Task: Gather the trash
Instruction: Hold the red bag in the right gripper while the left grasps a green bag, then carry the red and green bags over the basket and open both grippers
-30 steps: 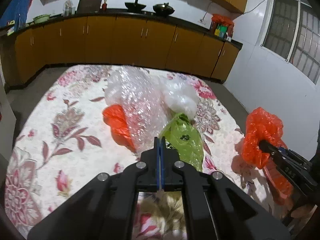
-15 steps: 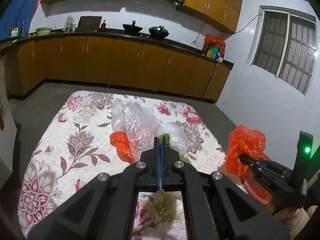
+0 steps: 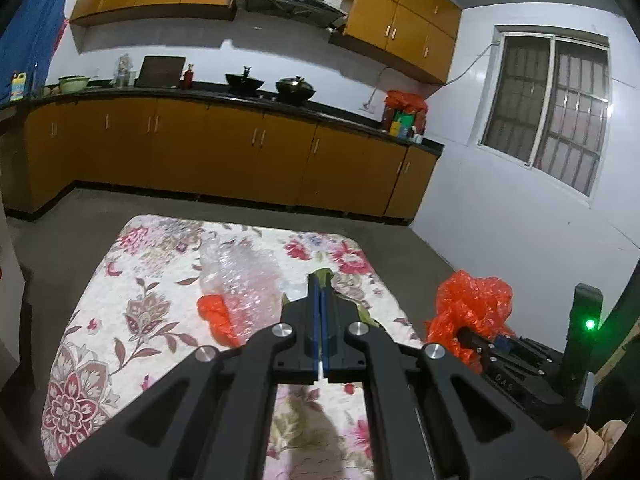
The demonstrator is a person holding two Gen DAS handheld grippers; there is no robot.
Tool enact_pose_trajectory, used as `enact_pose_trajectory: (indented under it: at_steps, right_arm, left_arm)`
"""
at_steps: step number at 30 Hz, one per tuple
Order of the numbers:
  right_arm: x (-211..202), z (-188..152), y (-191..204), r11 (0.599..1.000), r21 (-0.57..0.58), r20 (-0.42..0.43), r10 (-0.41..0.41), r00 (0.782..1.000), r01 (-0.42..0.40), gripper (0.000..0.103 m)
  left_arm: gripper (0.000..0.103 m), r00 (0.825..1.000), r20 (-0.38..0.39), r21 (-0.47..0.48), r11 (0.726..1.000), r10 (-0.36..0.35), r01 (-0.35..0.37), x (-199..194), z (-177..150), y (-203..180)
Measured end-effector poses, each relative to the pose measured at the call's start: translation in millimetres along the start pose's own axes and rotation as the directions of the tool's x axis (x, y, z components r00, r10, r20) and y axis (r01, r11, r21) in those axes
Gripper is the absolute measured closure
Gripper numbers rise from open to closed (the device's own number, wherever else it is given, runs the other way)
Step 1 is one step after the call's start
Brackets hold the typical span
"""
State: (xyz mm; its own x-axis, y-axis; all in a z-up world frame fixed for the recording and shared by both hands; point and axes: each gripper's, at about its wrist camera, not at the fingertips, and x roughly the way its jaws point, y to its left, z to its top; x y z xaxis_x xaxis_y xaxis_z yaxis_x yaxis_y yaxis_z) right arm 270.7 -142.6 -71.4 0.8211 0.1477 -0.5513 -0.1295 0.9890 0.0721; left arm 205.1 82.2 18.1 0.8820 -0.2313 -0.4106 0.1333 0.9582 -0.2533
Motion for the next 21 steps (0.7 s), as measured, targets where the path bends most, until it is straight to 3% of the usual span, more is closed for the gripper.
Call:
enact_pose_trajectory:
  at_steps: [10, 21]
  right_arm:
    - [-20, -3, -28, 0.998, 0.036, 0.015, -0.054, 0.998, 0.054, 0.082]
    - [-39, -11, -73, 0.988, 0.083, 0.011, -0.133, 0.991, 0.131, 0.082]
  left_arm:
    - [0.1, 0.996, 0.031, 0.029, 0.996, -0.081, 0.08, -8, 15, -41]
    - [0.1, 0.975, -0.014, 0.055, 0.974, -0.221, 0.222, 27, 9, -111]
